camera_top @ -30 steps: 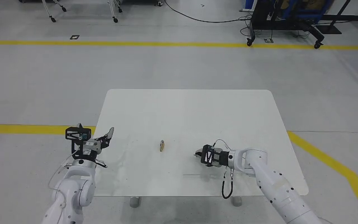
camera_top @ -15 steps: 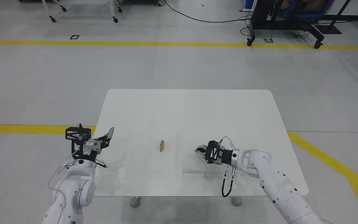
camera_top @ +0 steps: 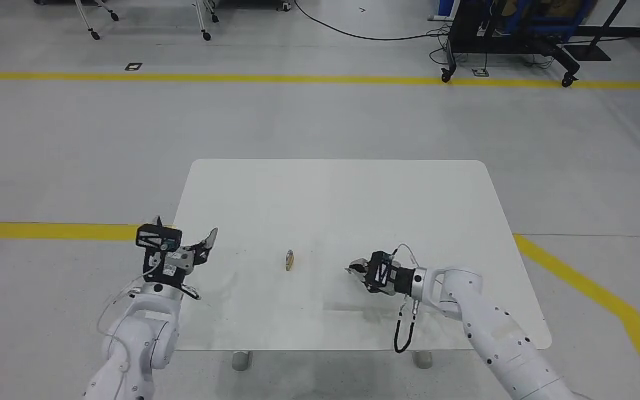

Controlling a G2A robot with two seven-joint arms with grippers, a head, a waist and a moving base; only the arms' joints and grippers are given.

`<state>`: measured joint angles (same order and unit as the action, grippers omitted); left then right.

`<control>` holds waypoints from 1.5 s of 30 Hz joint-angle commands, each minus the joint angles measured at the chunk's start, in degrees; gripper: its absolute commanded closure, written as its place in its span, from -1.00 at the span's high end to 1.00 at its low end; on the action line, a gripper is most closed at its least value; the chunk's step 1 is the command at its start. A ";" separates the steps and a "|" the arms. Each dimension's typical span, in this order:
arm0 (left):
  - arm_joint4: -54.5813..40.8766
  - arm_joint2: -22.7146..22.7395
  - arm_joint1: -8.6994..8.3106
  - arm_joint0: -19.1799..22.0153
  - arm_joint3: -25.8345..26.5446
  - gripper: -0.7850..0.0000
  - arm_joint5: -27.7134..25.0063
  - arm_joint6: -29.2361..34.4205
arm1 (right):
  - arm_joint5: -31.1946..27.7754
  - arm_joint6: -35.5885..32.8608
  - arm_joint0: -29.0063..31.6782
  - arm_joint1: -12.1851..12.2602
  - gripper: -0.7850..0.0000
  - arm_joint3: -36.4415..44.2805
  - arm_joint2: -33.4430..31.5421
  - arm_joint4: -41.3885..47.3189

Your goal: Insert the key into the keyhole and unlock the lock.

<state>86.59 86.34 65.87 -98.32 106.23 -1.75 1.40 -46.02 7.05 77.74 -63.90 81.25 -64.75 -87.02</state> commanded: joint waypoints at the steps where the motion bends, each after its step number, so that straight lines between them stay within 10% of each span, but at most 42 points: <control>1: 2.25 -4.06 0.29 1.23 0.45 1.00 -1.95 1.48 | -0.39 0.57 -0.14 -0.03 -1.00 -0.31 0.03 1.36; 18: 2.28 -23.23 2.58 19.85 -6.97 1.00 -20.77 12.83 | -4.28 2.21 -0.75 0.59 -1.00 -2.13 -0.80 5.60; 45: 12.63 -35.51 4.90 24.52 -16.26 1.00 -18.41 14.55 | -3.00 5.20 -3.78 0.36 -1.00 -9.09 0.28 10.73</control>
<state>99.11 50.88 70.74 -73.90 90.03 -20.16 15.94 -49.03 12.19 74.04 -63.54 72.37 -64.40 -76.65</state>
